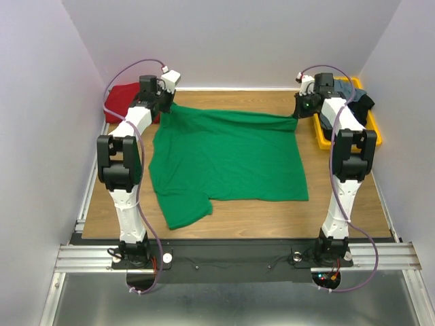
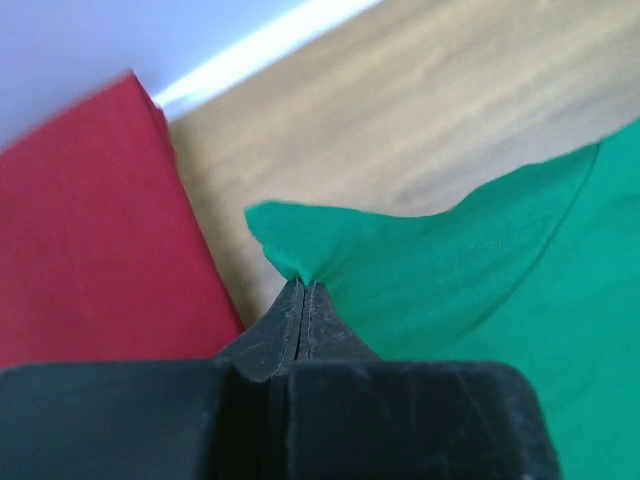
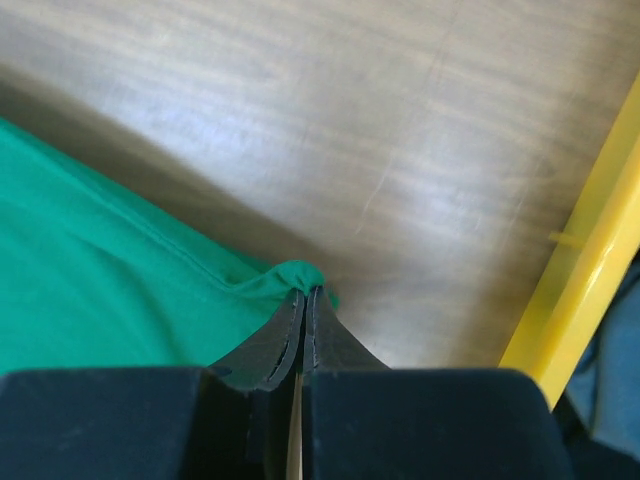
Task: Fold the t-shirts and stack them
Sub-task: Fold the tshirt
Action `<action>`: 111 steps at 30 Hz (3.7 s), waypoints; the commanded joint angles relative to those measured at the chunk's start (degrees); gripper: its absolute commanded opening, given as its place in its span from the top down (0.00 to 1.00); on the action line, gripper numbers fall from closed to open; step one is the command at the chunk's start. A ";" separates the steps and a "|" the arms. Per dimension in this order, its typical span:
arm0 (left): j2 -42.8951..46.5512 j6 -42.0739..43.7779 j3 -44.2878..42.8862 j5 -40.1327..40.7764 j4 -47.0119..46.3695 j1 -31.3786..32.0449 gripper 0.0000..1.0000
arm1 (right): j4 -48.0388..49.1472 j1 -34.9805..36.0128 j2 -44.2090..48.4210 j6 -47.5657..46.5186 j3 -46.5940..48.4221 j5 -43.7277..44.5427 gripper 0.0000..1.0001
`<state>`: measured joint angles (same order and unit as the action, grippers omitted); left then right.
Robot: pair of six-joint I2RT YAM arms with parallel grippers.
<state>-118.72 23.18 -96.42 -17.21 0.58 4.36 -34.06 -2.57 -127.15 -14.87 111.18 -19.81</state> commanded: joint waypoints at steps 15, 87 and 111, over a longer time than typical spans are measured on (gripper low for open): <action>17.03 5.02 33.68 -2.64 -6.75 -0.93 1.00 | 1.19 0.02 10.44 -7.97 -22.05 -3.57 1.00; 13.05 41.77 20.15 -23.32 42.79 -3.22 1.00 | -4.34 0.02 9.29 -7.00 -14.31 -2.08 0.46; 13.26 27.20 16.37 -28.05 32.04 -0.76 0.35 | -6.98 0.11 8.15 -6.93 -12.30 -6.02 0.63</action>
<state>-102.39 62.98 -75.81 -41.85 37.89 3.01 -40.75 -2.57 -120.68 -23.14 95.15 -22.76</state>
